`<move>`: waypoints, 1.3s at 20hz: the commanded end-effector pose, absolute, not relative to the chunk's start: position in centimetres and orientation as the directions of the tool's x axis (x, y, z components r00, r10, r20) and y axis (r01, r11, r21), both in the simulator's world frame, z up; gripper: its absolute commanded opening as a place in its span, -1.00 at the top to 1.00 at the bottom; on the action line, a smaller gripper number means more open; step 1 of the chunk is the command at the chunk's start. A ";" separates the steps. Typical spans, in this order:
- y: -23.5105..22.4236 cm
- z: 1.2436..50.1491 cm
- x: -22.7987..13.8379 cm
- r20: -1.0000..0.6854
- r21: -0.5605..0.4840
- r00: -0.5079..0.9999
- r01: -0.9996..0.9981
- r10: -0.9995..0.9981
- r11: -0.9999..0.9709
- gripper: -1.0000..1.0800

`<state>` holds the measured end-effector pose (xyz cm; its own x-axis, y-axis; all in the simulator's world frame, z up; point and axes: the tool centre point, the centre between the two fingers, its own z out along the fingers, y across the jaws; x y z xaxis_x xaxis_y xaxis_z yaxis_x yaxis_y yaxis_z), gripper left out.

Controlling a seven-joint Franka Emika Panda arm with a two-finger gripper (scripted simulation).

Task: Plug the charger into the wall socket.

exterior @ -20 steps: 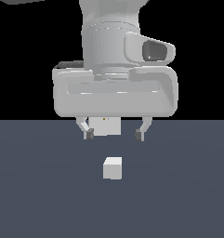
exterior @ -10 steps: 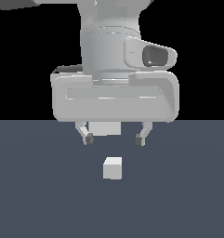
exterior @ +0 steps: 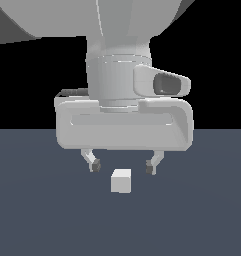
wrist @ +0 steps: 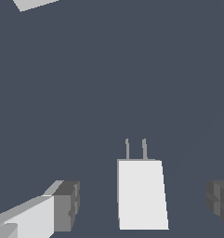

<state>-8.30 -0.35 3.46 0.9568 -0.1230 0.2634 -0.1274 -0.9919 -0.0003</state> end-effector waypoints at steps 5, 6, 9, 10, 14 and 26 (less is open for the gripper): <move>-0.4 1.4 -8.3 0.264 0.000 0.957 -0.128 -0.124 -0.992 -0.92; -0.4 1.3 -8.3 0.264 0.000 0.957 -0.128 -0.124 -0.992 -0.92; -0.4 1.2 -8.3 0.264 0.000 0.957 -0.128 -0.124 -0.992 1.00; -0.4 1.2 -8.3 0.264 0.000 0.957 -0.128 -0.124 -0.992 1.00; -0.4 1.2 -8.3 0.264 0.000 0.957 -0.128 -0.124 -0.992 1.00; -0.5 2.0 -7.7 0.265 0.001 0.960 -0.093 -0.090 -0.996 1.00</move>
